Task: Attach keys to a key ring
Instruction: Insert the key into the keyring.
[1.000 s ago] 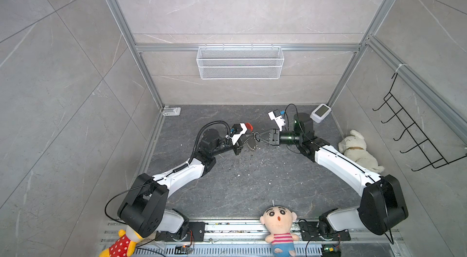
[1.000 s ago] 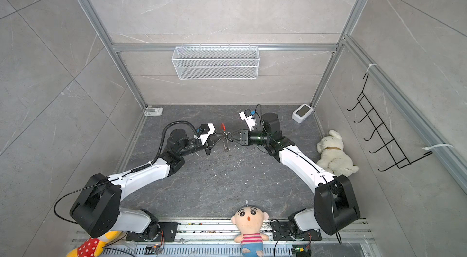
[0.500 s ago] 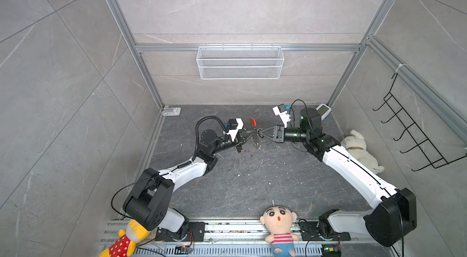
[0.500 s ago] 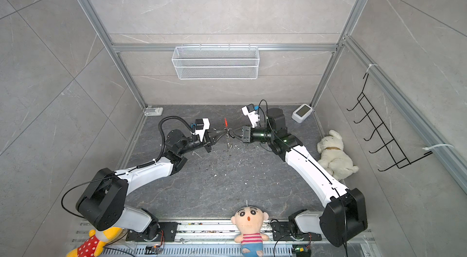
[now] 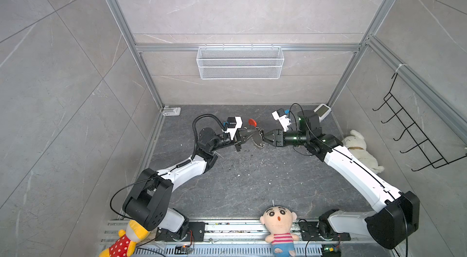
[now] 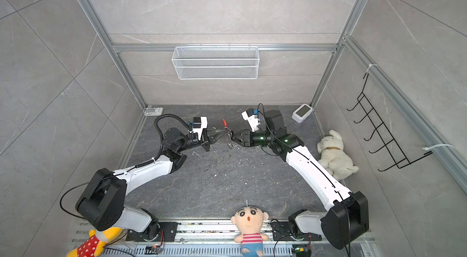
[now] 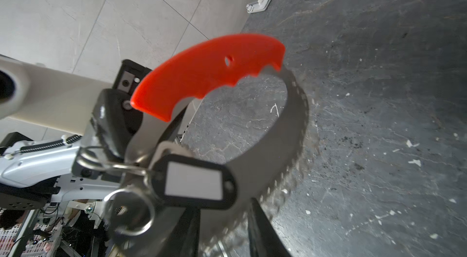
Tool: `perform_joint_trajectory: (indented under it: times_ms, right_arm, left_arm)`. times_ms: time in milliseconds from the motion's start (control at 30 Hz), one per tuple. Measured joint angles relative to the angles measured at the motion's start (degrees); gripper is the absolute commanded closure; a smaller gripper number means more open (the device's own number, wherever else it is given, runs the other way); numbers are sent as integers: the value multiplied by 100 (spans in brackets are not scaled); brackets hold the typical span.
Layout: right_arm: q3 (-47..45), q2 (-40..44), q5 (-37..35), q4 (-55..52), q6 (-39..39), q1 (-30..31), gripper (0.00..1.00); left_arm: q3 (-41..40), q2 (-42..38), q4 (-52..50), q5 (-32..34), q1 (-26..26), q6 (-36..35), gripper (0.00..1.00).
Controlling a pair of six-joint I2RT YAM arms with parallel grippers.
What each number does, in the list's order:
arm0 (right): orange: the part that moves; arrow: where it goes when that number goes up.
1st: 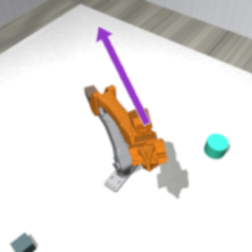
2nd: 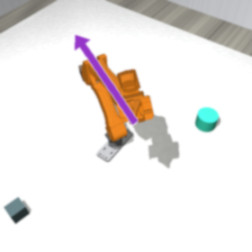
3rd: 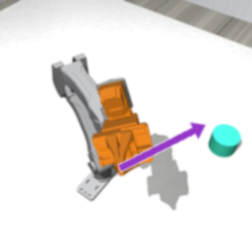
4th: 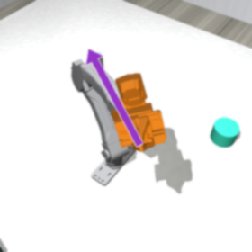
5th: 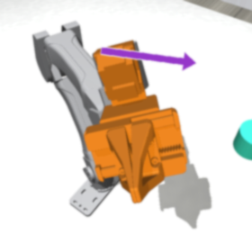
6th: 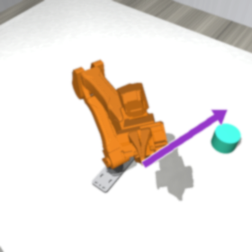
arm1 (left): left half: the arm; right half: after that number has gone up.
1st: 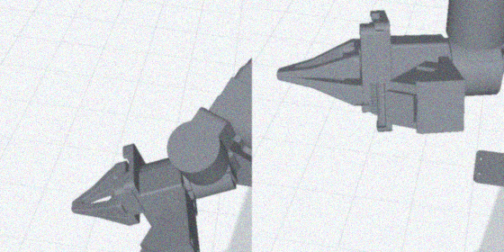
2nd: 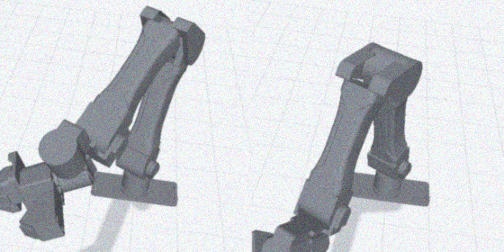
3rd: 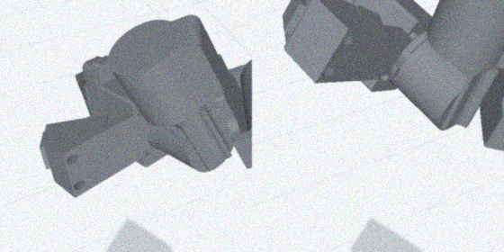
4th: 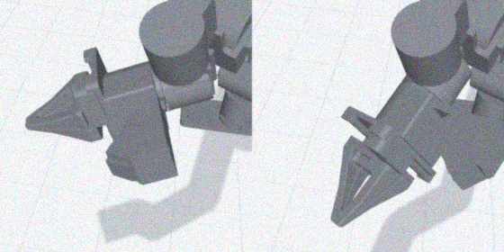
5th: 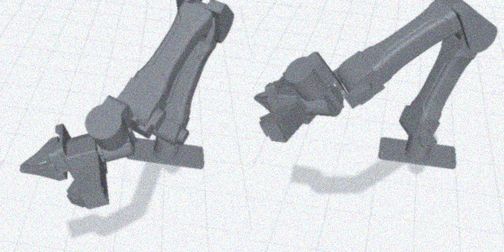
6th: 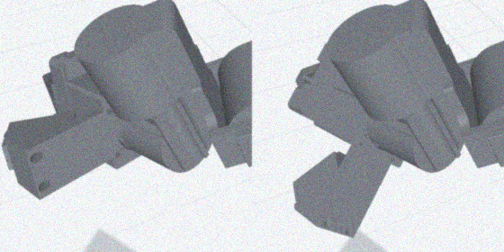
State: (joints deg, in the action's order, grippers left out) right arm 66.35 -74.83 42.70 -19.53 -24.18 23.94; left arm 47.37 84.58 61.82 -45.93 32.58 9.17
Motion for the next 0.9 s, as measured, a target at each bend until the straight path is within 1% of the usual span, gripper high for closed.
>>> perform_joint_trajectory:
  times_ms: [133, 267, 367, 400, 433, 500, 633, 800, 900]
  right_arm:
    - [175, 205, -413, -562, 339, 4, 65]
    - [393, 494, -881, -1054, 699, 4, 65]
    - [538, 595, -1132, -1290, 909, 4, 66]
    - [577, 595, -1167, -1325, 949, 4, 68]
    - [612, 586, -1167, -1329, 988, 4, 70]
    - [651, 560, -1071, -1300, 986, 4, 71]
    - [538, 507, -658, -815, 741, 4, 76]
    - [328, 507, -472, -485, 579, 4, 83]
    - [339, 507, -437, -389, 601, 4, 83]
  left_arm:
    - [9, -48, -164, -254, -122, 4, 100]
    - [81, -149, -597, -428, -256, -28, 100]
    - [192, -229, -1021, -588, -302, -103, 100]
    - [229, -236, -1106, -658, -308, -118, 100]
    - [269, -236, -1198, -719, -313, -131, 100]
    - [308, -236, -1303, -815, -313, -142, 100]
    - [330, -234, -1335, -844, -313, -138, 100]
    - [356, -66, -1032, -909, -310, 74, 100]
    - [363, 94, -894, -1010, -310, 247, 100]
